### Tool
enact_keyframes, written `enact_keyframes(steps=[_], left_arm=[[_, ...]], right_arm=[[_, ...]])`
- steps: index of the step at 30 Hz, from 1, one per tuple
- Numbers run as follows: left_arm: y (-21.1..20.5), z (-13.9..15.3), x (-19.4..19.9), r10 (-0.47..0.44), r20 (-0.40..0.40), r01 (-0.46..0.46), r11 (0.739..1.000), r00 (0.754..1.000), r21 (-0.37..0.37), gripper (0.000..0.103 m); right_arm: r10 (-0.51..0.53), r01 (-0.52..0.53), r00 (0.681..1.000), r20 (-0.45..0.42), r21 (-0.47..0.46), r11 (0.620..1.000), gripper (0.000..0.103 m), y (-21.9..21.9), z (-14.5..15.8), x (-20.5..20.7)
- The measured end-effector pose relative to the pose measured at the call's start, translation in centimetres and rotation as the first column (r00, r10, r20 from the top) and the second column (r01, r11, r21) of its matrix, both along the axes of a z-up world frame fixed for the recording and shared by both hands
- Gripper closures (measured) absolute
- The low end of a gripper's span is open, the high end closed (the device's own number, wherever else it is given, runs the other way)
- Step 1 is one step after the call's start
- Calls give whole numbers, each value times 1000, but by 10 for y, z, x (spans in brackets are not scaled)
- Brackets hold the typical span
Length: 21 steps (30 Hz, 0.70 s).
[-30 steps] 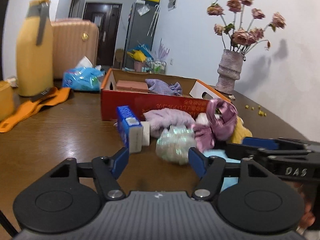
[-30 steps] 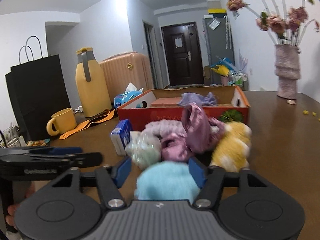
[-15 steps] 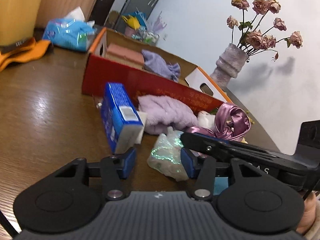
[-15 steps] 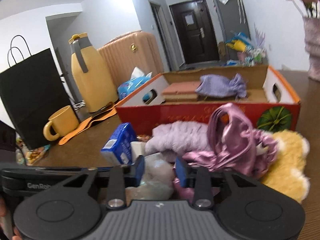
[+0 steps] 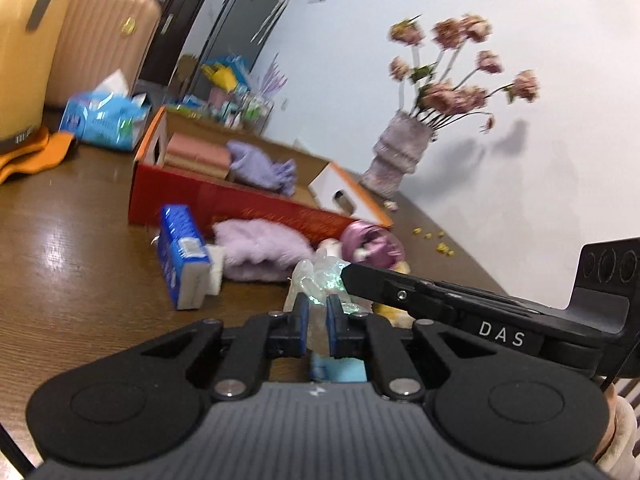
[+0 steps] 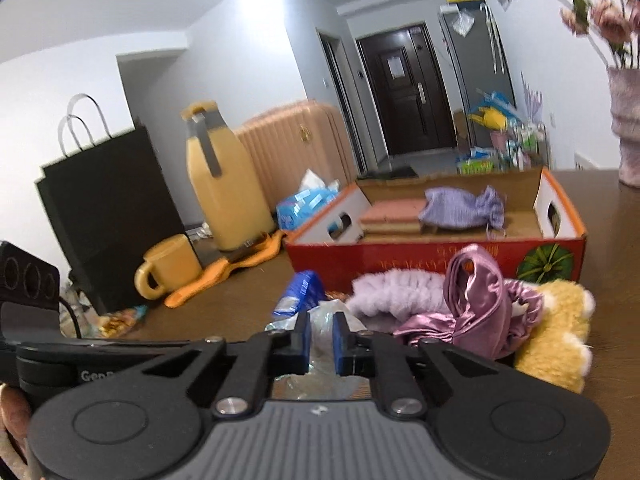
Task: Organize soft objects
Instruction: 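Lower the left tool onto the clear plastic bag and close on it, then carry the clear plastic bag with the left tool into the box and release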
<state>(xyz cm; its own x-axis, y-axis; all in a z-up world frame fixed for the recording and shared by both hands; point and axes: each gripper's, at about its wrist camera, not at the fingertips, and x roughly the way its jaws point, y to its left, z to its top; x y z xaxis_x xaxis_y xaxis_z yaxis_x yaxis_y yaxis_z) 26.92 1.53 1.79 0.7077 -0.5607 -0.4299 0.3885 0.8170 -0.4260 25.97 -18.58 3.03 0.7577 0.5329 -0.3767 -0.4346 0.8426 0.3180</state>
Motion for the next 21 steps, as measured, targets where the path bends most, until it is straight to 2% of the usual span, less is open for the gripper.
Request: enact_keyframes(steps=[6, 12, 16, 21], left_arm=[[-16, 28, -44, -20, 72, 18, 1000, 997, 18, 93], [-43, 44, -71, -69, 123, 61, 996, 990, 65, 94], [-59, 53, -68, -99, 141, 88, 993, 985, 81, 94], [-88, 65, -42, -126, 164, 103, 984, 978, 143, 95]], right_arm=[[-33, 31, 997, 76, 26, 999, 93, -19, 23, -54], [-82, 75, 990, 115, 70, 995, 94, -44, 31, -93], [-116, 104, 984, 135, 97, 990, 95, -61, 33, -99], [-144, 132, 979, 144, 86, 987, 96, -79, 41, -75]])
